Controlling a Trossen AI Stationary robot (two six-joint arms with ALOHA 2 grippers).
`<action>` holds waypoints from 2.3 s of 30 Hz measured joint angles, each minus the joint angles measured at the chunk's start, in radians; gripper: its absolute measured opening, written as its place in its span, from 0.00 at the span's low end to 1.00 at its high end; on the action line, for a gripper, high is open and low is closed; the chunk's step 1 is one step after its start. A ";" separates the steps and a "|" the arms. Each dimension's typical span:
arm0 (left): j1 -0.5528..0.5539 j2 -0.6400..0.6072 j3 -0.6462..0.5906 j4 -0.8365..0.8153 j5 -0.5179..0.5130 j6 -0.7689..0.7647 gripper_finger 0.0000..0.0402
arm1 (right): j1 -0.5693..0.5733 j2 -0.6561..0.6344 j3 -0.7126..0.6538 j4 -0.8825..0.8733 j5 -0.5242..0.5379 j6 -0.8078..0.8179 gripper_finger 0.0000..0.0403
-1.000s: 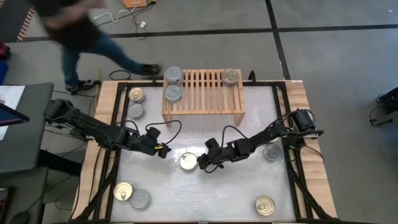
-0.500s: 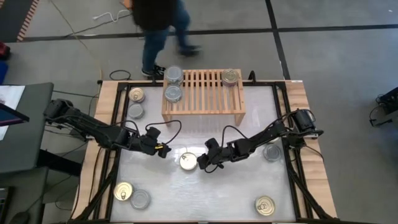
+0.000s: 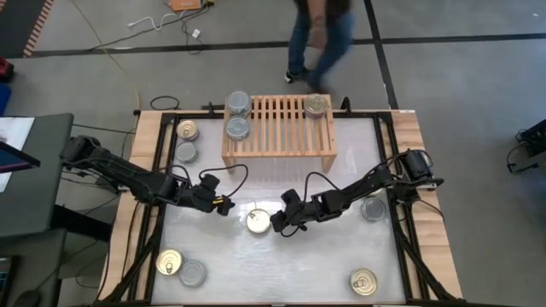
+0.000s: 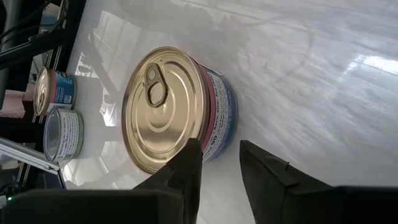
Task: Stack canned seafood by type on shelf
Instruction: Stack the blue tuna can on top of the blue tuna can on the shelf
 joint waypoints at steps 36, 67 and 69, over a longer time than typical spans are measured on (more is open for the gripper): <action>0.000 0.150 0.000 0.173 0.045 -0.047 0.49 | 0.001 -0.030 -0.001 0.007 0.004 0.048 0.28; 0.000 0.150 0.000 0.169 0.045 -0.052 0.49 | 0.026 -0.017 0.000 0.066 0.071 0.034 0.28; 0.000 0.150 0.000 0.169 0.045 -0.052 0.49 | 0.026 -0.017 0.000 0.063 0.072 0.034 0.28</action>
